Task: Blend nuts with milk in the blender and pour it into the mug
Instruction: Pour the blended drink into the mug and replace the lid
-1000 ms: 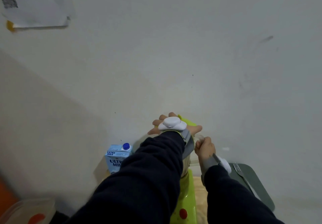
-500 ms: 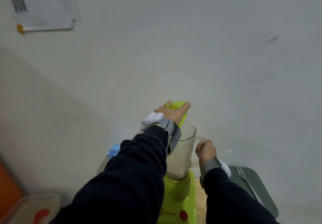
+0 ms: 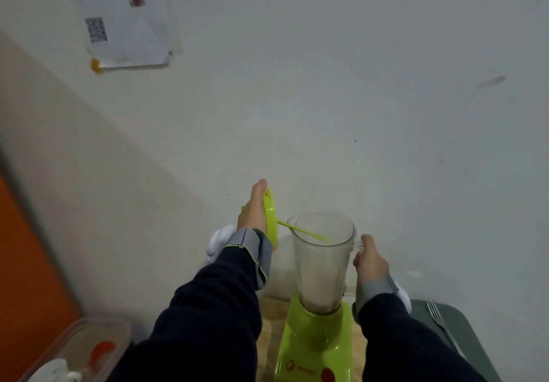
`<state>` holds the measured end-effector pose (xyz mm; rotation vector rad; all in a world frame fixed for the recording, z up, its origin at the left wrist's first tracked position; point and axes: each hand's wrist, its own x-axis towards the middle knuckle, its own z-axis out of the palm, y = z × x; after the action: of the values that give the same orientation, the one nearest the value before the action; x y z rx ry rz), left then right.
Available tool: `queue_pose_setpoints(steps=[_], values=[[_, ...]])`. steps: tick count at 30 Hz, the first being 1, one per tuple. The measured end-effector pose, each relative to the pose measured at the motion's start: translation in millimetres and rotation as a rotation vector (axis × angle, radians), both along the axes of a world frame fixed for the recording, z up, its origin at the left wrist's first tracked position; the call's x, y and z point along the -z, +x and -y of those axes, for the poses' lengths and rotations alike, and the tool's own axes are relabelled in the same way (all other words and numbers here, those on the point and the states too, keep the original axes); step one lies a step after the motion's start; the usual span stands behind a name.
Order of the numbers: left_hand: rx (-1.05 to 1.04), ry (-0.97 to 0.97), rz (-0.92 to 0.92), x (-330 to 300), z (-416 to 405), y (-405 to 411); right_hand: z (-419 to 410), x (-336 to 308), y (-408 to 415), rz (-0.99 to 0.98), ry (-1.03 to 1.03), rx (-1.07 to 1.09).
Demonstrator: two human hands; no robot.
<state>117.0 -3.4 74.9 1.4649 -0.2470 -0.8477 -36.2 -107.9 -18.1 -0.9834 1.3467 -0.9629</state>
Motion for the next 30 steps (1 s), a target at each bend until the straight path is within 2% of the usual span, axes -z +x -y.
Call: queue_pose_setpoints(steps=[3,10,20,24,30], values=[[0.028,-0.015,-0.121,0.2,-6.5,0.7,-2.0,-4.3,-0.1,0.022,0.058,-0.006],[0.102,-0.02,-0.088,-5.7,-10.9,-10.1,-2.9,-8.3,-4.0,0.131,0.11,0.054],[0.151,0.013,-0.084,-8.4,-5.9,-37.0,12.1,-21.7,-7.4,0.279,0.035,0.079],[0.086,0.008,-0.071,-5.0,-3.8,-34.6,11.6,-33.5,-6.0,0.226,-0.018,0.014],[0.135,0.007,-0.108,0.1,-18.4,-38.1,-3.8,-32.2,-16.1,0.152,-0.034,-0.003]])
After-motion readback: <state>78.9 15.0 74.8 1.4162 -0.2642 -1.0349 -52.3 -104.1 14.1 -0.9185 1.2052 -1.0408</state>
